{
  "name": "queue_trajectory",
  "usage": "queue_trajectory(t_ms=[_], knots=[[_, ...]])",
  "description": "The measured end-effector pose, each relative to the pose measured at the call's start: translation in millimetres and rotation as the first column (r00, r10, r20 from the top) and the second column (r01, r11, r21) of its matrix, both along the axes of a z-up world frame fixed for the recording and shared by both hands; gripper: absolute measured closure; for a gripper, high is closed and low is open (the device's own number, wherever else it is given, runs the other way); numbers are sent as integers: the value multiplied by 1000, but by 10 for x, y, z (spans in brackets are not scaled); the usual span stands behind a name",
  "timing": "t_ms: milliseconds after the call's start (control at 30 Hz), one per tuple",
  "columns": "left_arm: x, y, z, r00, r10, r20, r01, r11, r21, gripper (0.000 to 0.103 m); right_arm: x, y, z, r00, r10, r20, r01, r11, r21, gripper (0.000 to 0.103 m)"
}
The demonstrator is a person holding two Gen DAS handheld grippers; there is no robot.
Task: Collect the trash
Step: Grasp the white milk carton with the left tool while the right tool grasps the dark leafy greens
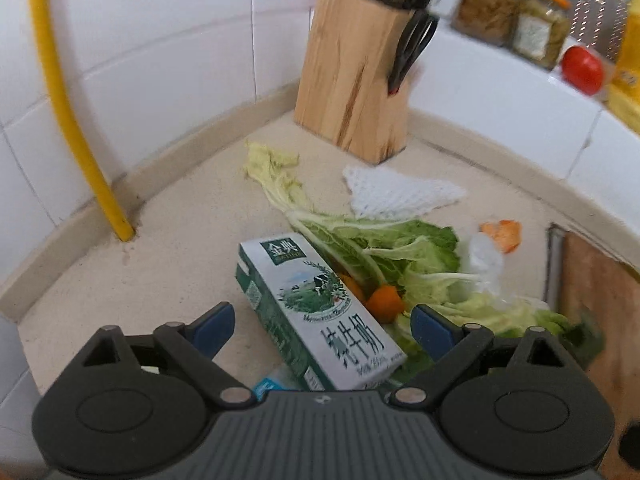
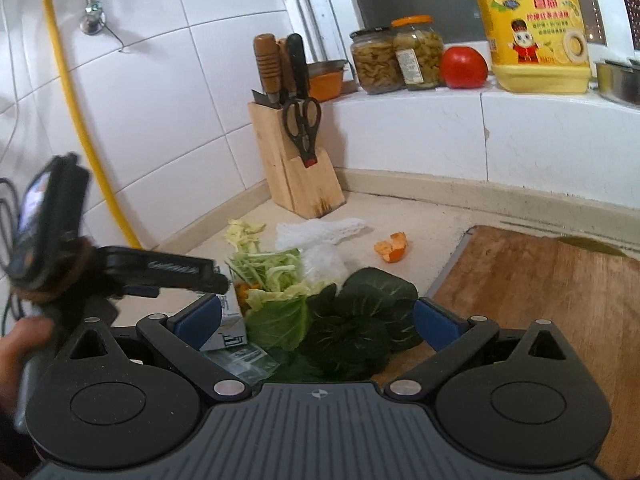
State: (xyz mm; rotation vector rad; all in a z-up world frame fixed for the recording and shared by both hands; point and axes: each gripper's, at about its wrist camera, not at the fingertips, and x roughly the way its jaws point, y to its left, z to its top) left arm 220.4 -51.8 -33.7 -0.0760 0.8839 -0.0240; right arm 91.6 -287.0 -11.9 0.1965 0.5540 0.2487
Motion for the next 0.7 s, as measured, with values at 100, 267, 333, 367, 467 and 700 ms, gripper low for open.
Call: queue_trajectory(t_ms=[100, 267, 333, 367, 467, 700], knots=[[182, -56, -144, 999, 33, -42, -32, 999, 29, 19, 31, -56, -60, 1000, -4, -10, 5, 1000, 25, 0], [249, -60, -282, 996, 47, -79, -43, 998, 46, 38, 28, -125, -116, 1000, -15, -18, 15, 999, 42, 0], [196, -22, -263, 996, 45, -75, -41, 998, 53, 44, 14, -138, -126, 1000, -19, -14, 20, 999, 39, 0], [155, 8, -240, 996, 45, -76, -41, 998, 55, 49, 7, -143, -126, 1000, -17, -14, 17, 999, 36, 1], [19, 117, -141, 997, 29, -67, -26, 999, 35, 55, -16, -130, -117, 1000, 7, -10, -6, 999, 37, 3], [-351, 335, 15, 1000, 13, -27, -13, 1000, -26, 56, 31, 47, -104, 999, 51, -13, -52, 998, -46, 3]])
